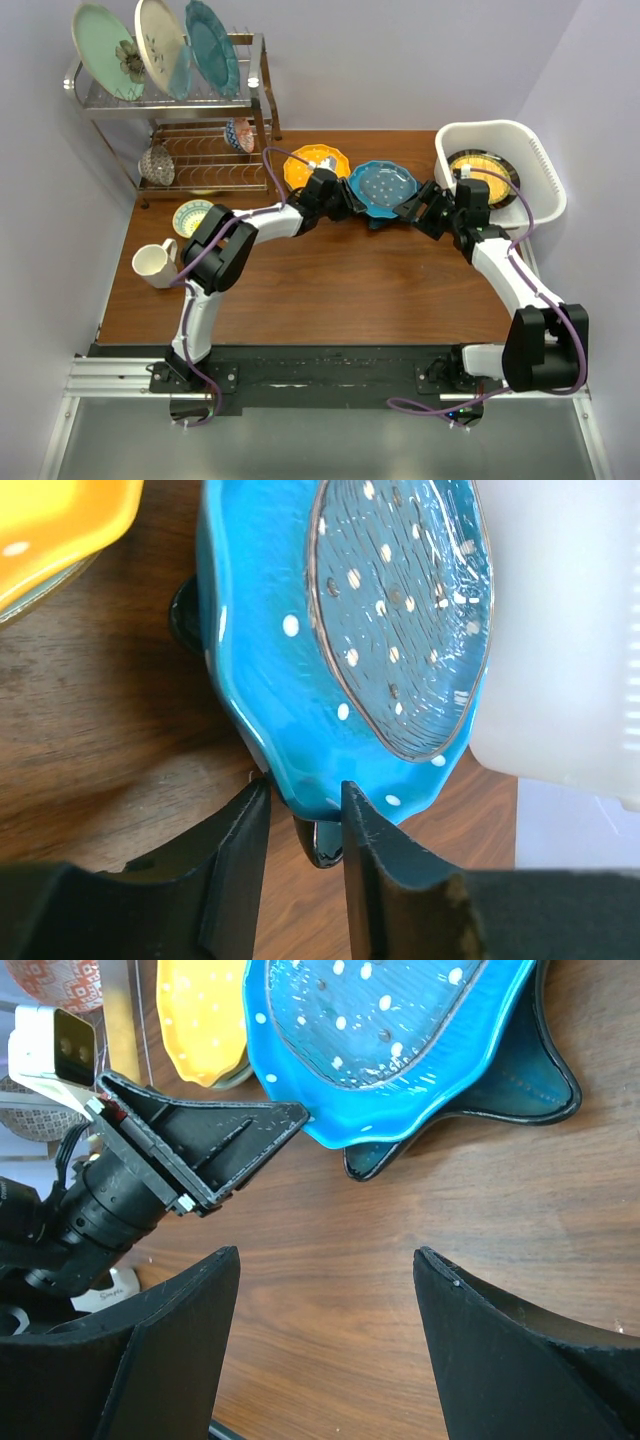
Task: Place the plates into the plastic bin on the countertop
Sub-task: Pick up the plate at the center of the board.
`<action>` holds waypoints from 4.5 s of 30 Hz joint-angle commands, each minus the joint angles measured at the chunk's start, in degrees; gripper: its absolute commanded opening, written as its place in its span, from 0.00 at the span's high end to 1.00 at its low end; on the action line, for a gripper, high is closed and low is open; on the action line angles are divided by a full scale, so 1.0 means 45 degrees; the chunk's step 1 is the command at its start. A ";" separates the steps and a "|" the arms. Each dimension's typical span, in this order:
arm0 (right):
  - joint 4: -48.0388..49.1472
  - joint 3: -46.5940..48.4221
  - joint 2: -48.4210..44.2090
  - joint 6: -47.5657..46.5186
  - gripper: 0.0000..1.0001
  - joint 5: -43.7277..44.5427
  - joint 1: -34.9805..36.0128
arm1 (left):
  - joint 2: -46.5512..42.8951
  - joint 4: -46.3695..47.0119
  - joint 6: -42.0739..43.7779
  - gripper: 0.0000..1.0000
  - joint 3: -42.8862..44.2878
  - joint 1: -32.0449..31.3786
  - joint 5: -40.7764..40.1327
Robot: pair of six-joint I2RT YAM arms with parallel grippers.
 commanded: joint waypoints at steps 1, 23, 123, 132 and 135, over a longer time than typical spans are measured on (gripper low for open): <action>0.0159 0.0635 0.0191 -0.0276 0.26 -0.0259 0.0022 | 0.0104 0.0239 -0.0030 0.67 -0.0007 0.0140 0.0147; 0.0490 0.0499 0.1305 0.0114 0.28 0.0657 0.0022 | -0.1224 0.1334 -0.0128 0.99 -0.2487 0.0238 0.0693; -0.2379 0.4600 0.1892 -0.0901 1.00 0.3412 0.0257 | -0.7649 0.0260 0.2567 0.27 -0.4031 -0.1481 -0.2060; -0.2965 0.4834 0.1228 -0.1174 1.00 0.3354 -0.0523 | -0.8392 0.0123 0.2685 0.25 -0.4441 -0.1696 -0.2432; -0.3141 0.4970 0.1052 -0.1194 1.00 0.2983 -0.1030 | -0.8373 0.0104 0.2704 0.25 -0.4481 -0.1754 -0.2451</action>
